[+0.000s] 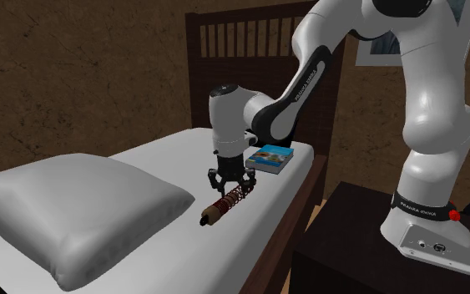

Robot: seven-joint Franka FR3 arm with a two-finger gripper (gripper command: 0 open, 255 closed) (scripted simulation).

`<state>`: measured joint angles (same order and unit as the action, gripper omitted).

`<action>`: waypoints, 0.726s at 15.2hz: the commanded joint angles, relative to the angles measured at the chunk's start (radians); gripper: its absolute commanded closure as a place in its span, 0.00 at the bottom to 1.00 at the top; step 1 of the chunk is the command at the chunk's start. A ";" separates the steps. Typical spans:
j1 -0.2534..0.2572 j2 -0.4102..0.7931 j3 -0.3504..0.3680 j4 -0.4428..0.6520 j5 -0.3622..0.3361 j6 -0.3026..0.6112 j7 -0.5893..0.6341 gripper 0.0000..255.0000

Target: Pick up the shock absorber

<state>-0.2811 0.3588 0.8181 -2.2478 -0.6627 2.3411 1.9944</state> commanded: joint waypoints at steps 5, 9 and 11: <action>-0.009 -0.014 0.011 -0.002 0.018 -0.006 -0.013 1.00; -0.040 -0.067 0.050 -0.003 0.082 -0.032 -0.061 1.00; -0.055 -0.094 0.068 -0.001 0.115 -0.046 -0.086 1.00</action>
<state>-0.3289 0.2786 0.8766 -2.2498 -0.5641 2.3023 1.9201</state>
